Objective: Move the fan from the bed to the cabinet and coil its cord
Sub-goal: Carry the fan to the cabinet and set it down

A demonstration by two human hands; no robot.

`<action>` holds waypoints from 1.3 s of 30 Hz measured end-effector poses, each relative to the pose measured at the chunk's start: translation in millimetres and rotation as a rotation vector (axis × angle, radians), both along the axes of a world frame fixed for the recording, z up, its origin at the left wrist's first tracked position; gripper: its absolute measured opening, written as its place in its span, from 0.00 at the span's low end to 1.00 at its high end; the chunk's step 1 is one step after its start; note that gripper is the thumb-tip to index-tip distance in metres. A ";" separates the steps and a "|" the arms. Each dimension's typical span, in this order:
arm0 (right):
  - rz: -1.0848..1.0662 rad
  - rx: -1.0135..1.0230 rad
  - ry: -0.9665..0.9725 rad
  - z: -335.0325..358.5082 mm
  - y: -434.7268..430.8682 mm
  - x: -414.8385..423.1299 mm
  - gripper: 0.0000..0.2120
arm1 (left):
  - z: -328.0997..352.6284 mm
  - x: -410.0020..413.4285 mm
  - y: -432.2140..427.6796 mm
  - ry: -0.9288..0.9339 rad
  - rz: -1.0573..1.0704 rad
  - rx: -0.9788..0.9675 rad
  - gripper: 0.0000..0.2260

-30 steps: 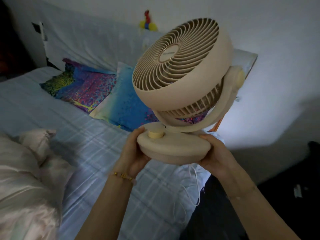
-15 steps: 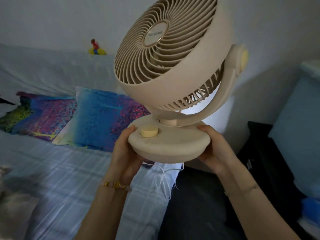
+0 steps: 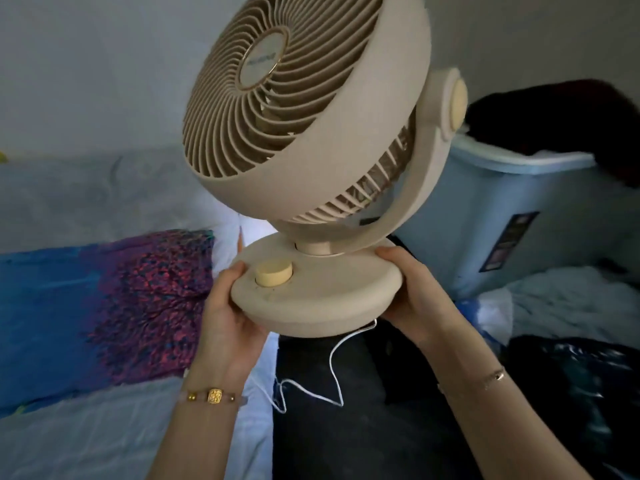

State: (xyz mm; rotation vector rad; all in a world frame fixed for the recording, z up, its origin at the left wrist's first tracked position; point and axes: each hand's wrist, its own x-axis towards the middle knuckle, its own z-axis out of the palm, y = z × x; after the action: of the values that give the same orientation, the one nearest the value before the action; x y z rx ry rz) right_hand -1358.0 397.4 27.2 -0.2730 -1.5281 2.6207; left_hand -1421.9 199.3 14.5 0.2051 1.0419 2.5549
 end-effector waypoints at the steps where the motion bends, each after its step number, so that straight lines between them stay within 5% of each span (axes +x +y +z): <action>1: -0.039 -0.010 0.000 -0.3 0.4 6.4 0.13 | -0.8 -1.8 2.2 -0.001 -0.035 -0.009 0.15; 22: -0.833 -0.058 0.007 -4.5 -27.5 180.0 0.11 | 5.4 59.9 68.7 0.057 -0.748 -0.168 0.15; 39: -1.289 -0.033 0.014 4.4 -76.0 438.8 0.10 | 3.0 292.7 111.7 0.269 -1.224 -0.058 0.18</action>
State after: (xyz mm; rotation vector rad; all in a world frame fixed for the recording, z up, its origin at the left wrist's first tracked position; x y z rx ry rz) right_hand -919.2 321.4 31.6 -0.8686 -0.7865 1.5732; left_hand -1129.2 310.9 17.5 0.8714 0.7013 1.3966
